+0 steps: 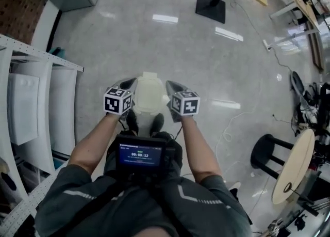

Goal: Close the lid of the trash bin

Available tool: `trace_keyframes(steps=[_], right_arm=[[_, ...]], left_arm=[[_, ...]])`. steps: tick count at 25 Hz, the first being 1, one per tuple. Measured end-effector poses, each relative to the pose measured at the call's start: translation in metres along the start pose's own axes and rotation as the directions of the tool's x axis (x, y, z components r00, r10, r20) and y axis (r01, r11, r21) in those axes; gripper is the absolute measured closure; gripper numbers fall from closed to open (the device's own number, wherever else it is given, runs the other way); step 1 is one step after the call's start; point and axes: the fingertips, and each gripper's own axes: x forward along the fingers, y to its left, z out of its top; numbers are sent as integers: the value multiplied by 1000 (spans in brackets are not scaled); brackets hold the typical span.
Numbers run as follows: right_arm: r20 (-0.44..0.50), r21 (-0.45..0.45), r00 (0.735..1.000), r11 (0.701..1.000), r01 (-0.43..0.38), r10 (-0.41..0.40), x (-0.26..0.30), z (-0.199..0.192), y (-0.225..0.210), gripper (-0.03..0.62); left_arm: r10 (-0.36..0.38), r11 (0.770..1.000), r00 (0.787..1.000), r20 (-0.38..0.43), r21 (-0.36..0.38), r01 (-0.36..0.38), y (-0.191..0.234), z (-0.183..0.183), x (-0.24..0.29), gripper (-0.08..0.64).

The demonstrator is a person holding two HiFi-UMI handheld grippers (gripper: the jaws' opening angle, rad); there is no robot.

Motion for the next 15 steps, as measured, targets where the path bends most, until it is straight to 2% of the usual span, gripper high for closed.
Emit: trace_keyframes(steps=[3,5,8,12,15], right_arm=[[82,-15,994,997,-71,72,-27,36,23,581],[119,-45,988,995,-89,94,-48,52,35,581],[196,-82,977,994,-73,87,-78,84,36,581],[304,-139,951,990,-10,52,-116,131,36,581],[366,-192,926,981,-17,87,-142,162,52,581]], left_arm=[[-29,999,996,86,23,27,-10,45,-27,563],[-45,999,989,140,35,40,-17,72,-48,563],[-57,998,969,241,49,46,-26,112,-77,563],[-63,997,929,364,56,46,-32,152,-108,563],[-84,994,906,415,98,47,-39,176,-126,563]])
